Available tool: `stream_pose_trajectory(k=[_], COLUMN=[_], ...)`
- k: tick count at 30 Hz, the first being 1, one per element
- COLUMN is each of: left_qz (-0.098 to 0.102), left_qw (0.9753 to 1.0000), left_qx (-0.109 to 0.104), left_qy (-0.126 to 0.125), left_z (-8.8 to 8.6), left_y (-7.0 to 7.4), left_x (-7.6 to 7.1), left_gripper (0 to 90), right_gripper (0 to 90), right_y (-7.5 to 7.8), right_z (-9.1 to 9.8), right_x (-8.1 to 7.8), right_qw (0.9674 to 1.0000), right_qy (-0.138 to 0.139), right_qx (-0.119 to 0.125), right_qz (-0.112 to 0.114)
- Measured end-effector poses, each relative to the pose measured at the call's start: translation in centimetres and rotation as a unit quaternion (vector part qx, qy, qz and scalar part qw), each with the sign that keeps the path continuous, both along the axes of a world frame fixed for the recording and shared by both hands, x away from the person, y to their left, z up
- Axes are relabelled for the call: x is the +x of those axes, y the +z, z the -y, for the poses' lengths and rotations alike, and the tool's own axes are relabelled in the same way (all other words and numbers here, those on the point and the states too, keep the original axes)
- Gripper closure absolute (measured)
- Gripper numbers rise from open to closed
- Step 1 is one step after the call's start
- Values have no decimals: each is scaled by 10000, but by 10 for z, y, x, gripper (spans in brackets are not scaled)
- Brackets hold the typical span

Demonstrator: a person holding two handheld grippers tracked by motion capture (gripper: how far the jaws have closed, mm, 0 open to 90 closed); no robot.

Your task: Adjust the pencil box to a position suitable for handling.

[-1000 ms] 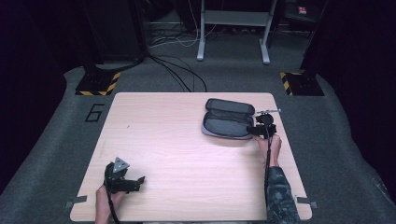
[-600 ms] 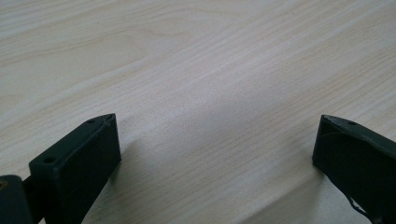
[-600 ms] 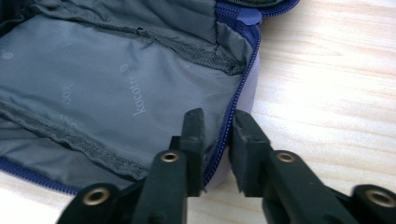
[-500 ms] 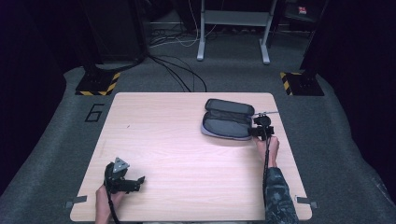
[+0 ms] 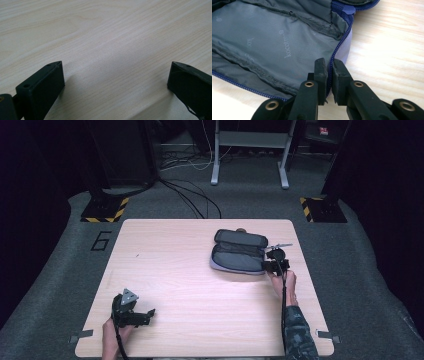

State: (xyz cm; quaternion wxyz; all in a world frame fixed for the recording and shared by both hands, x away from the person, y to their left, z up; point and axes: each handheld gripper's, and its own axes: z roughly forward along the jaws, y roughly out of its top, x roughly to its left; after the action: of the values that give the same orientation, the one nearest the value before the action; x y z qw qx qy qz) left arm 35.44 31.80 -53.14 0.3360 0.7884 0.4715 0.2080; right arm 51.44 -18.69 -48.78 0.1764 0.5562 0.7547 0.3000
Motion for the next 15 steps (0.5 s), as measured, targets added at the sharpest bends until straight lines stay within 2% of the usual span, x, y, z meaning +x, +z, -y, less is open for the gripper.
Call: stream_pose_trajectory(k=[15], left_qz=[1], left_qw=[10000], left_qx=[0], left_qy=[1], left_z=[0], left_y=[0], left_x=[0], left_gripper=[9], right_gripper=[825], right_y=[-1], right_z=[-22], right_x=[-28], right_qw=[9990], right_qy=[441], right_qx=[-17], right_qz=[55])
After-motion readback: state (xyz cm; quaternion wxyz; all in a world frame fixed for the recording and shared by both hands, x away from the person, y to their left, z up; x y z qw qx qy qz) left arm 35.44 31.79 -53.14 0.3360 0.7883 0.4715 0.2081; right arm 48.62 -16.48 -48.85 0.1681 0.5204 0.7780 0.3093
